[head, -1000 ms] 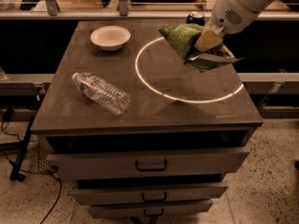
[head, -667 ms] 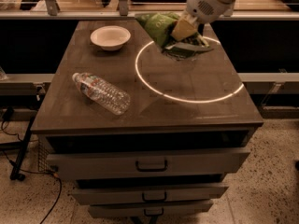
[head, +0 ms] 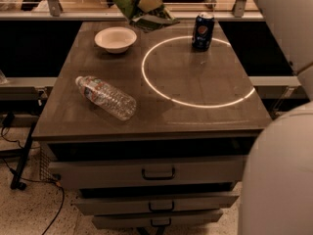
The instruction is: Place green jalapeno chip bag into paper bowl
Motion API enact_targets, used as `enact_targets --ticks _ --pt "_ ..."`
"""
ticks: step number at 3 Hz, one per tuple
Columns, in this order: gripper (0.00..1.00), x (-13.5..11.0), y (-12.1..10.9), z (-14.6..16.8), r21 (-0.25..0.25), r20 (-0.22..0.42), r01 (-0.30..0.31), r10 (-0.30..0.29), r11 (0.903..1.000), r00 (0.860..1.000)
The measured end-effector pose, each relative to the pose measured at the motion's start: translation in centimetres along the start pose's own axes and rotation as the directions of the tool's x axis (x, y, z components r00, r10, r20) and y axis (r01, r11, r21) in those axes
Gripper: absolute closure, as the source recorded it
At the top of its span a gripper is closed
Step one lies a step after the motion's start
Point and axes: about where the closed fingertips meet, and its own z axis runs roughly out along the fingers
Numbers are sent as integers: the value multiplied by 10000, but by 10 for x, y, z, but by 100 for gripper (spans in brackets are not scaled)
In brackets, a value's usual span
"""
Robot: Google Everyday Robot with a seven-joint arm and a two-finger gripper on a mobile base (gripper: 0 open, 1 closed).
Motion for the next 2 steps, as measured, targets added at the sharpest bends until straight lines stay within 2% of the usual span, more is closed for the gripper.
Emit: enact_targets --ticks 1,2 --pt "100 -7 -3 3 62 178 -15 14 10000 9998" --pt "100 -16 -3 20 129 622 -255 246 9996 9978"
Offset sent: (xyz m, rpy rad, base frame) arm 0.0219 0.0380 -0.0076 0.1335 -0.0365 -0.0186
